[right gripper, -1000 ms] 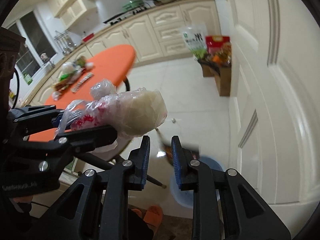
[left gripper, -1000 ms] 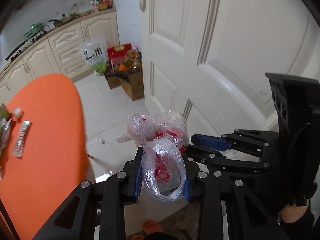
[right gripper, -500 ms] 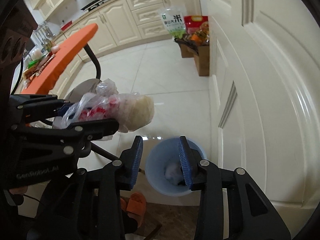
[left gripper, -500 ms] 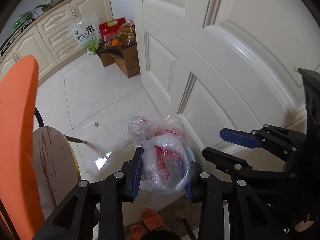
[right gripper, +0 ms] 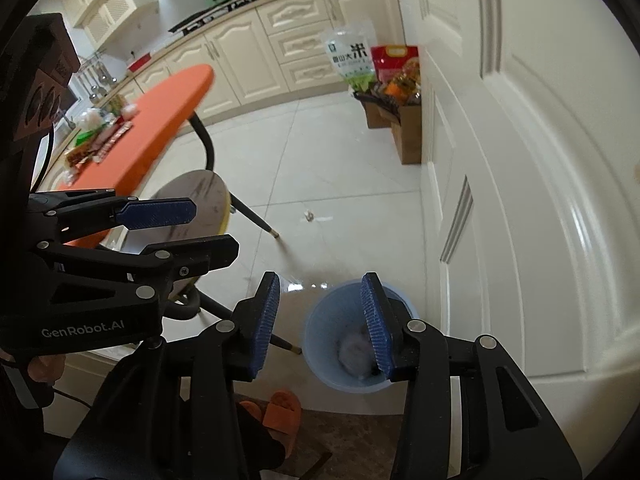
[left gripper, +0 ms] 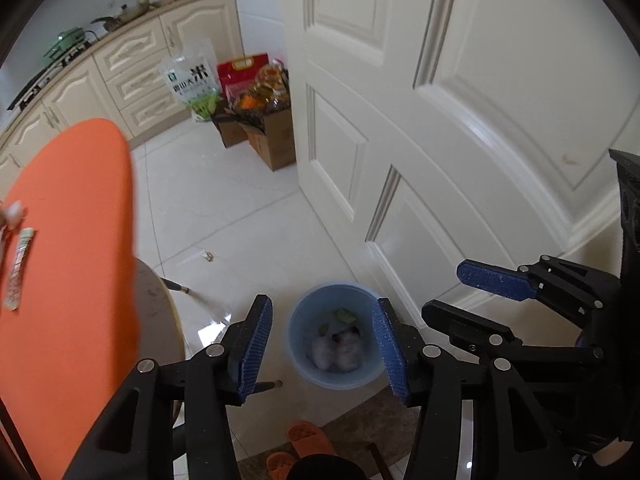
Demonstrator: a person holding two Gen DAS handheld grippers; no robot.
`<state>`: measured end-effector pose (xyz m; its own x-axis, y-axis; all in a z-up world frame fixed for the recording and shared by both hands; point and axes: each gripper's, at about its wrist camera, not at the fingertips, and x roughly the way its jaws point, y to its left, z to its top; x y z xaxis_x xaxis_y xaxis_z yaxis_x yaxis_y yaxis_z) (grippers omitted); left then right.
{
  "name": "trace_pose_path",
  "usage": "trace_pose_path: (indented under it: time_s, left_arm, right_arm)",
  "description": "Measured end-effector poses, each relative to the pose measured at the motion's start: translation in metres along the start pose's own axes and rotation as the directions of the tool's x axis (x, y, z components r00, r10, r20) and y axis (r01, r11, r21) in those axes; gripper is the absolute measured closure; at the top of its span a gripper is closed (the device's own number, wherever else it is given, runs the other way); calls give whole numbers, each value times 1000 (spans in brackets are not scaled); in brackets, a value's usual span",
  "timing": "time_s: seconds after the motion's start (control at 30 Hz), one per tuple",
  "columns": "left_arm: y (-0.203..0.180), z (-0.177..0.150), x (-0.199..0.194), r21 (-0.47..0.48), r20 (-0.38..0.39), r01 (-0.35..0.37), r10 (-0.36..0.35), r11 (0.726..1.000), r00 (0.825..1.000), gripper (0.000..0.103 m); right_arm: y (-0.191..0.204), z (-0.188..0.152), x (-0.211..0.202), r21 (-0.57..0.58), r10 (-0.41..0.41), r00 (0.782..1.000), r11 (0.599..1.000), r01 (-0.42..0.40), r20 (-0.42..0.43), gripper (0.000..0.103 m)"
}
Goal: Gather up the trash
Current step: 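Carry the bag and packet to the blue bin and open both tools over it, then return both tools to the table and reach toward the remaining trash, then grasp the green-print wrapper with the left tool while the right tool grasps the white cup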
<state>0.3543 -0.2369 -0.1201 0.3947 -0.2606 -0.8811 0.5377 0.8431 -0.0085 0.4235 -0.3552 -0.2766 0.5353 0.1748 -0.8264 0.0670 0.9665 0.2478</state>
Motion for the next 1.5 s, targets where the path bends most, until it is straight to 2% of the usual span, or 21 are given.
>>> trace_pose_path:
  time_s: [0.07, 0.13, 0.17, 0.23, 0.37, 0.5, 0.57, 0.63, 0.77, 0.83, 0.9, 0.97, 1.07, 1.3, 1.33, 1.4, 1.43, 1.5]
  left_arm:
    - [8, -10, -21, -17, 39, -2, 3, 1000, 999, 54]
    - [17, -21, -41, -33, 73, -11, 14, 999, 997, 52]
    - [24, -26, -53, -45, 100, -20, 25, 999, 995, 49]
    - [36, -38, -75, -66, 134, -43, 52, 997, 990, 43]
    - [69, -65, -117, -128, 209, -109, 134, 986, 969, 39]
    - [118, -96, -155, -226, 258, -163, 220, 960, 941, 35]
    - [137, -108, -164, -261, 262, -191, 260, 946, 929, 32]
    - [158, -123, -176, -303, 263, -218, 301, 928, 917, 32]
    - [207, -145, -184, -380, 243, -273, 380, 884, 892, 32]
    - [224, -144, -184, -396, 233, -294, 405, 870, 884, 32]
    - [243, -150, -181, -402, 226, -340, 452, 850, 863, 32]
    - [259, -147, -171, -405, 205, -367, 474, 837, 856, 32]
    - [279, -139, -152, -398, 207, -346, 451, 850, 868, 32]
    - [296, -105, -97, -280, 153, -427, 479, 860, 864, 32]
    - [301, -98, -88, -275, 136, -434, 482, 858, 866, 35]
    - [310, -88, -75, -275, 117, -427, 471, 861, 874, 54]
    - [315, -83, -70, -279, 106, -415, 457, 866, 883, 72]
    - [325, -78, -64, -289, 98, -386, 429, 876, 898, 80]
  right_arm:
    - [14, 4, -11, -15, 10, 1000, 1000, -10, 24, 62]
    - [28, 10, -21, -37, 13, 999, 999, -11, 50, 57]
    - [38, 13, -26, -52, 18, 998, 999, -15, 62, 53]
    - [58, 21, -35, -78, 37, 995, 997, -30, 88, 52]
    - [103, 39, -42, -141, 72, 990, 988, -55, 118, 48]
    - [159, 57, -36, -209, 118, 985, 974, -90, 126, 47]
    - [189, 66, -28, -246, 142, 983, 963, -109, 120, 46]
    - [215, 73, -18, -279, 156, 981, 953, -120, 111, 41]
    - [256, 90, 6, -328, 176, 980, 934, -138, 89, 41]
    - [273, 98, 20, -352, 183, 980, 925, -143, 81, 41]
    - [286, 108, 32, -363, 191, 979, 919, -153, 71, 40]
    - [294, 119, 44, -372, 190, 980, 916, -152, 67, 38]
    - [304, 134, 61, -385, 190, 980, 910, -154, 59, 38]
    - [313, 166, 102, -397, 183, 983, 904, -160, 23, 38]
    - [312, 168, 106, -396, 180, 983, 905, -158, 20, 38]
    - [311, 176, 116, -392, 171, 985, 908, -150, 18, 38]
    - [311, 179, 122, -388, 166, 986, 910, -148, 13, 38]
    - [312, 186, 134, -390, 155, 988, 910, -141, 5, 38]
